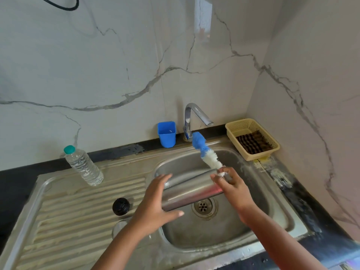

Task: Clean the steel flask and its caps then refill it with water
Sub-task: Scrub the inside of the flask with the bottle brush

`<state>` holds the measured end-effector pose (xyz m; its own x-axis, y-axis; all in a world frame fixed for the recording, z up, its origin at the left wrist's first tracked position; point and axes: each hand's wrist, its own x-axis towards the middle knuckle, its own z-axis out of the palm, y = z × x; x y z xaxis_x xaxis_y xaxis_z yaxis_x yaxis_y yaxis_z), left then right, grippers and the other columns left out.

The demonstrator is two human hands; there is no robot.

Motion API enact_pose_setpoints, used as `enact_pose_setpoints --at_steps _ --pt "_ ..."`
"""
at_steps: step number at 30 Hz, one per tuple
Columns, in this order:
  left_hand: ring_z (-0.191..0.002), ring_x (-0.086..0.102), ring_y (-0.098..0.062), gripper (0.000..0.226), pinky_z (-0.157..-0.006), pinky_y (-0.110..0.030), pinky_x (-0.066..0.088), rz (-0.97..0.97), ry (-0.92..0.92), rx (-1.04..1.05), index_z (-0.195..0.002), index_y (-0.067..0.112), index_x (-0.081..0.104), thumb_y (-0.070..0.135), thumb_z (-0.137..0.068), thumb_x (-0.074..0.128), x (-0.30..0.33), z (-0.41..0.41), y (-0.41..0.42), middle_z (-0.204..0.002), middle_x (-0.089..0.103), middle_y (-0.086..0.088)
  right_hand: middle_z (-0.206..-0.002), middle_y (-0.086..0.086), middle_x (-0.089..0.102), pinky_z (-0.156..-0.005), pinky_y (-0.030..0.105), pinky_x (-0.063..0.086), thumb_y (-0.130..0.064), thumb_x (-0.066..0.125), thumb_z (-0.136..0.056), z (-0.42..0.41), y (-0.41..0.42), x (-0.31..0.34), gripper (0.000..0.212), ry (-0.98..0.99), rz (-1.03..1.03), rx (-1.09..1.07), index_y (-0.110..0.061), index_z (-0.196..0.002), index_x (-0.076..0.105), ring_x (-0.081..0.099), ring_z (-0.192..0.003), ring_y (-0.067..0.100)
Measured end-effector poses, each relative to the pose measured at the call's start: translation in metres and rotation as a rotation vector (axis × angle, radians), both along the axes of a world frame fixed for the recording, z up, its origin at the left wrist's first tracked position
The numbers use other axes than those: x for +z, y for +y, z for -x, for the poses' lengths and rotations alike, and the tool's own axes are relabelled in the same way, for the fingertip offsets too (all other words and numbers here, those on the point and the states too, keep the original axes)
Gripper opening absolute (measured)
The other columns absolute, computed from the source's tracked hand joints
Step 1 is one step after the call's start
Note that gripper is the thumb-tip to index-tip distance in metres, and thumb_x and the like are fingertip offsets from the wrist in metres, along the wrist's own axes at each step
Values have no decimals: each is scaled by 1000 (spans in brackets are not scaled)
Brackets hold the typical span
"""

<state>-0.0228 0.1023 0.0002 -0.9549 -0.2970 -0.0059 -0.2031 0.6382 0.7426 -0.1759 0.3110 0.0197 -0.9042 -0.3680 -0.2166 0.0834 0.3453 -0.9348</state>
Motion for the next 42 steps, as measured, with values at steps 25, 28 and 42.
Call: enact_pose_setpoints --at_steps 25,28,42 --pt "-107 61 -10 83 -90 -35 54 -175 225 373 -119 44 47 27 -53 96 -11 62 27 -117 64 15 -82 -10 69 -44 32 51 -12 64 -90 7 81 -45 38 958 -400 -36 -31 -123 68 68 -75 16" --pt "-108 61 -8 83 -91 -40 55 -177 248 346 -120 43 48 26 -53 96 -9 62 28 -116 63 17 -78 -11 64 -47 35 52 -21 54 -94 14 97 -47 40 1029 -314 0 -30 -132 62 61 -68 13" --pt "-104 62 -3 82 -86 -32 55 -212 267 372 -119 43 49 25 -54 95 0 68 31 -113 64 20 -73 -6 57 -51 29 45 -24 43 -104 18 102 -39 34 1219 -302 -1 -20 -130 63 47 -64 18"
